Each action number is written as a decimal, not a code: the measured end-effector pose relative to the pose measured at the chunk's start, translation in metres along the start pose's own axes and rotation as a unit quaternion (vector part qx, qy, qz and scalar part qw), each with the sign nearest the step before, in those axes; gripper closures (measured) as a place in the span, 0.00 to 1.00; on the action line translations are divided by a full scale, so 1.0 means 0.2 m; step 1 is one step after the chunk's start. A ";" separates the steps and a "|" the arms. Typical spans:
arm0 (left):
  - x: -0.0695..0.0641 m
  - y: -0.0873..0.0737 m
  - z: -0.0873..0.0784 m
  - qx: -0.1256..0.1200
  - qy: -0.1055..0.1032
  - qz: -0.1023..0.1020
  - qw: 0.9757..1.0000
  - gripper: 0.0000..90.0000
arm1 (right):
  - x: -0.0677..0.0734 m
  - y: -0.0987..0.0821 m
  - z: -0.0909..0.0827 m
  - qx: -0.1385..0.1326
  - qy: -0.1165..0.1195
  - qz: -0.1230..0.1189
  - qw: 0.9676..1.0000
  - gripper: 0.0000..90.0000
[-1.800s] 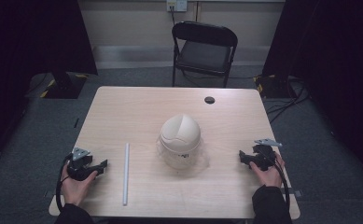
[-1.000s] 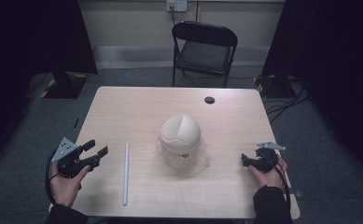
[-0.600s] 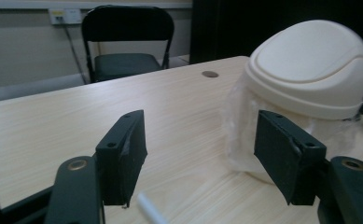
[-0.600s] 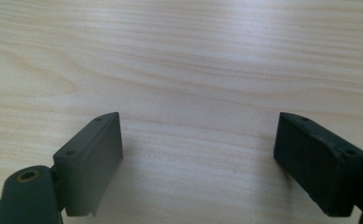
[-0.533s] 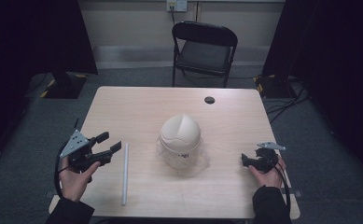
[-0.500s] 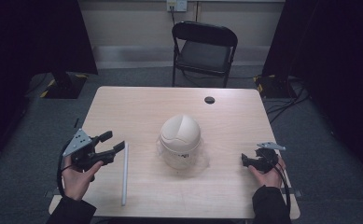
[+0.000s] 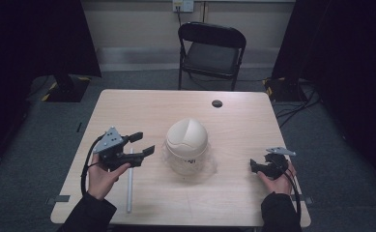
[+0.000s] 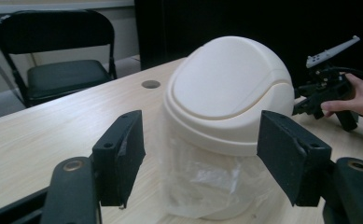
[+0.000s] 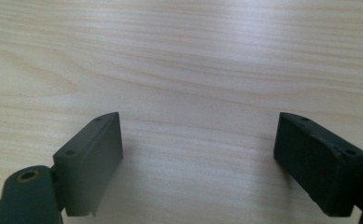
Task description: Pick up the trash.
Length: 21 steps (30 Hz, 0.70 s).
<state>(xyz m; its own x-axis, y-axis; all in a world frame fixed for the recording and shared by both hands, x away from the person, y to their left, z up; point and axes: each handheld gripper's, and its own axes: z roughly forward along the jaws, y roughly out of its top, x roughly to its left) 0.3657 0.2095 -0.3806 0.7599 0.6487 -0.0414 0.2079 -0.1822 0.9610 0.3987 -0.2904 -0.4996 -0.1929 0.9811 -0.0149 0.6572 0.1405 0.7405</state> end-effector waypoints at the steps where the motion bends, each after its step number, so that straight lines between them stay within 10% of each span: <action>1: -0.01 0.00 0.02 0.002 -0.004 0.001 1.000 0.35 | 0.00 0.00 0.00 0.000 0.000 0.000 1.000 0.16; 21: -0.11 0.04 0.34 0.044 -0.072 0.001 0.996 0.36 | 0.00 0.00 0.00 0.000 0.000 0.000 1.000 0.16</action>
<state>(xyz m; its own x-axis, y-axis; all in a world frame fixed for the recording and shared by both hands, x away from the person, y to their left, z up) 0.3917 0.1440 -0.3910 0.8398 0.5363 -0.0842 0.2546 -0.2521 0.9336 0.3987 -0.2905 -0.4996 -0.1933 0.9810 -0.0149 0.6572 0.1407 0.7405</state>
